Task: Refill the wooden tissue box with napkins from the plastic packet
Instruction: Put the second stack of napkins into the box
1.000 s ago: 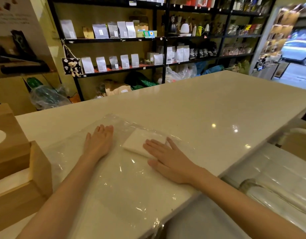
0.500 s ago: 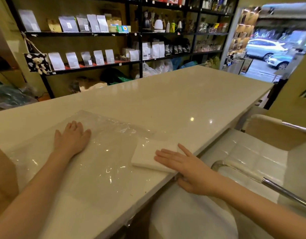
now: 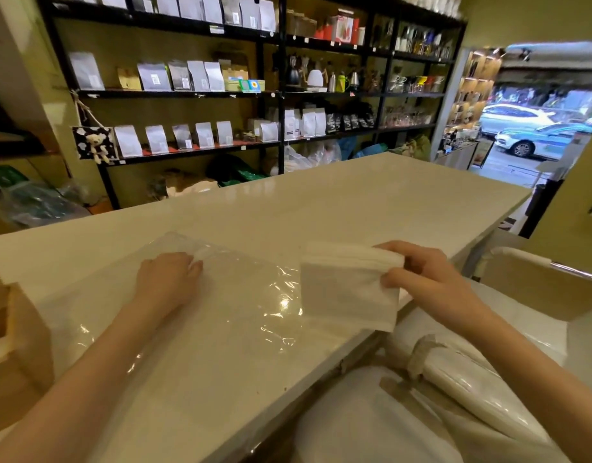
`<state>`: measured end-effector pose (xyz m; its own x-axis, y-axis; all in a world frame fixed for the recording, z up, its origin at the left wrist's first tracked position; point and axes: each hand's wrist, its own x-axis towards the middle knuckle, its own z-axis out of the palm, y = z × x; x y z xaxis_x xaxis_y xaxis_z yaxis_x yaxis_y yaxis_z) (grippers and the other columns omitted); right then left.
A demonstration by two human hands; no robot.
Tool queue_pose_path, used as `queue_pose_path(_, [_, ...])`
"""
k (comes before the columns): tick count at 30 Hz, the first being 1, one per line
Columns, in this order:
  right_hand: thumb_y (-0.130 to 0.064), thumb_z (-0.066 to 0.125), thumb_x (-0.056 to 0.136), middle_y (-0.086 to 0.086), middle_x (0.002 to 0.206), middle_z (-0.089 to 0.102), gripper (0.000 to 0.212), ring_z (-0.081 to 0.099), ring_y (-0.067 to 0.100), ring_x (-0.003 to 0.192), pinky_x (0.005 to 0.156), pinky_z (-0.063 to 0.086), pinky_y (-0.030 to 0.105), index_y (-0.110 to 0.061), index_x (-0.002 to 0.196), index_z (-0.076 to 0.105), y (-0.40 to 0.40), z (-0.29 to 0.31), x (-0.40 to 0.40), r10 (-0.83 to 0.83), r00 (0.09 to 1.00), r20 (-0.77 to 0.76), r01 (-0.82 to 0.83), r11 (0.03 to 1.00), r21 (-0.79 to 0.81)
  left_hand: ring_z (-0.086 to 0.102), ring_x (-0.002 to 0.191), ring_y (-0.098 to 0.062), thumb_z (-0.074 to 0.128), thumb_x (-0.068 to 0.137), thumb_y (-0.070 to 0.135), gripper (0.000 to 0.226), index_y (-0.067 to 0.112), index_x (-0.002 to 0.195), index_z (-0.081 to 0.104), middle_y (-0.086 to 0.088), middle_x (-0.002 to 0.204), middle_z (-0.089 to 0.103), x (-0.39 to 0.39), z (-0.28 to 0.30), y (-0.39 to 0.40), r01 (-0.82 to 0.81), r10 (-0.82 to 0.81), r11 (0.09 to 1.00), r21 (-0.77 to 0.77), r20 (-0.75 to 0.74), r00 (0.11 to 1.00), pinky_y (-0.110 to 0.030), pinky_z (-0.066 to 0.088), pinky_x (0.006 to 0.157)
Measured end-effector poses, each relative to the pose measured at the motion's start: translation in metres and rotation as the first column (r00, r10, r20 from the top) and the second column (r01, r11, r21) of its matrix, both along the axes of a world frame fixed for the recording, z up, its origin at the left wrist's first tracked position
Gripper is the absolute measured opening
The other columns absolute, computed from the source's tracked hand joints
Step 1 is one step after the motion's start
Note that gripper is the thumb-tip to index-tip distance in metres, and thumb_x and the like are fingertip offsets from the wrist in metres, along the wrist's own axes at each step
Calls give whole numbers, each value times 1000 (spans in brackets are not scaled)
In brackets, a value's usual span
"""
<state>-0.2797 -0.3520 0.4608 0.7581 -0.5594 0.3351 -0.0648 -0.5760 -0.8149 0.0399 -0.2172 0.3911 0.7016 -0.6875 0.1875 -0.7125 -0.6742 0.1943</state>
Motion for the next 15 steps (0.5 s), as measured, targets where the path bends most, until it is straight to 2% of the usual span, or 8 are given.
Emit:
queue_pose_path(2, [-11,56,69,-14,70,68,23,60,3,71,61,49,10,-29,76,69,-12,16,13,-66,993,97,55,992,110,62,100,-31,43,92,34,35,10,91,69,-12,100,68,-21,22,-2,36,-57,994,-107,-200,978,-36,46,84])
queue_pose_path(4, [3,53,76,-10,69,65,29,59,8,71,58,50,9,-23,75,67,-16,25,34,-93,986,141,60,974,220,68,87,-26,45,91,34,40,6,83,72,-10,89,74,-42,46,3,78,-177,971,-225,-461,869,-28,47,72])
queue_pose_path(5, [4,51,78,-6,72,63,29,58,10,73,58,50,11,-21,76,66,-13,28,46,-86,986,140,48,967,251,71,85,-23,44,92,34,41,6,85,73,-8,89,76,-54,58,7,110,-258,957,-270,-610,749,-27,48,72])
queue_pose_path(7, [3,50,79,-1,77,61,27,56,14,76,67,50,20,-20,79,65,-4,27,72,-47,991,123,14,966,257,70,92,-22,38,93,36,46,4,96,72,-11,101,74,-75,73,20,185,-364,931,-314,-832,419,-30,50,80])
queue_pose_path(9, [0,51,79,1,79,61,24,56,17,79,78,48,31,-20,80,64,11,23,96,4,994,110,-31,970,241,65,104,-26,39,88,42,54,0,110,64,-16,116,67,-87,74,33,196,-353,927,-320,-922,162,-32,50,87])
queue_pose_path(11, [-1,52,79,-1,79,61,24,56,15,78,79,47,33,-22,80,64,28,20,117,74,991,109,-96,972,213,63,109,-28,43,76,52,67,1,116,59,-16,122,64,-86,69,45,67,-302,951,-301,-953,8,-32,51,88])
queue_pose_path(13, [-3,54,78,-3,80,62,23,56,15,79,73,47,28,-22,85,65,47,18,131,173,976,133,-193,968,159,62,111,-30,45,69,58,77,-1,118,56,-20,122,63,-77,66,61,-153,-321,940,-304,-941,-103,-34,52,88])
queue_pose_path(15, [-14,54,74,-5,88,65,27,58,15,85,69,48,23,-27,95,63,67,18,140,313,940,138,-323,945,58,61,112,-33,44,65,65,87,-4,117,56,-23,121,63,-66,67,83,-344,-383,883,-320,-915,-130,-39,50,91])
